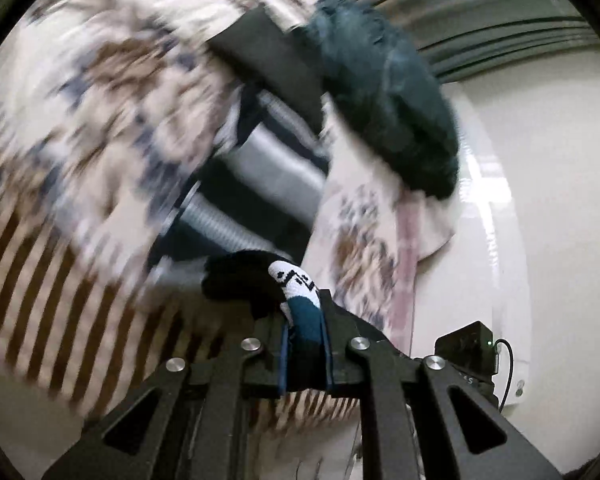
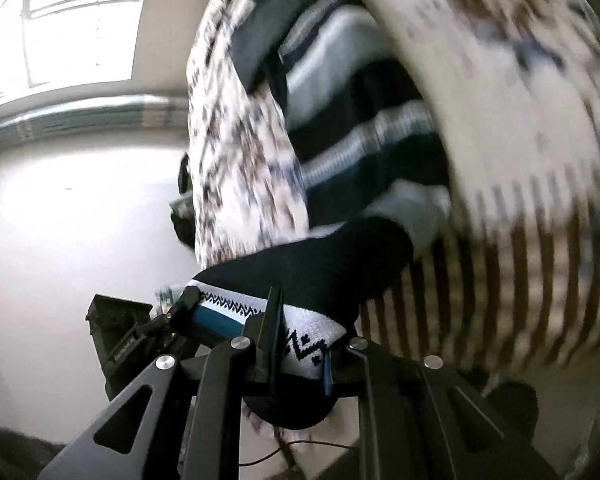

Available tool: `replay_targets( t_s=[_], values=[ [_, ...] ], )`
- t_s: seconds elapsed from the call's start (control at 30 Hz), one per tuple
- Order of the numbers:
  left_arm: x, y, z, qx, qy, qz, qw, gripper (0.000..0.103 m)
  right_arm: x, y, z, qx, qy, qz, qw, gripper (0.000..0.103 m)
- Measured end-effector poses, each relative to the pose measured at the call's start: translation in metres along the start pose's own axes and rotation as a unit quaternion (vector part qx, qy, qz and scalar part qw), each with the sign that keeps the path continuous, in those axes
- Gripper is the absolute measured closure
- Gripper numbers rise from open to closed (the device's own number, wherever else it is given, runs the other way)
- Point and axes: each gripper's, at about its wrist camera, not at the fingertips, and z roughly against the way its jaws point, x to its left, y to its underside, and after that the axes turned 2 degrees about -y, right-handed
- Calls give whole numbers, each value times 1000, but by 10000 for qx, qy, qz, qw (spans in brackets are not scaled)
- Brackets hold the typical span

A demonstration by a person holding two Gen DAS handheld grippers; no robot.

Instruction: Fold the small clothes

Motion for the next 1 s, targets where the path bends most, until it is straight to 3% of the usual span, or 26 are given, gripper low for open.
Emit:
replay_targets(
  t_s=[0.27,0.47,0.57,0.6,0.63,0.67,0.7,0.77,0.9,1.0],
  values=[
    [-11,-140,-112,-256,96,-215,9994,93,27,-165,-35,-615,346,55,9975,87],
    [3,-233,-207,127,43,65,9999,91,20,-302,-80,-942,584,-283,9934,87],
    [29,-259,-234,412,104,580,9974,74,5,-350,-109,-658,413,-704,9945,79],
    [38,-264,-235,380,267,747,9961,65,-1,-362,-116,-529,348,-866,9942,68],
    [44,-266,-232,334,343,826,9954,51,-4,-366,-118,-496,225,-927,9942,54],
    [49,-267,-227,283,428,890,9947,47,-5,-368,-116,-570,52,-885,9944,48],
    [55,-267,-219,199,532,941,9939,47,-2,-366,-108,-723,-95,-733,9946,43],
    [58,-264,-210,144,341,793,9962,47,-3,-357,-93,-915,-242,-652,9934,39],
    [43,-261,-217,240,-291,-208,9991,47,-5,-347,-85,-1029,612,-360,9922,39],
    [22,-262,-250,555,-1062,-1255,9848,47,-10,-355,-101,-836,1272,-89,9883,39]
  ],
)
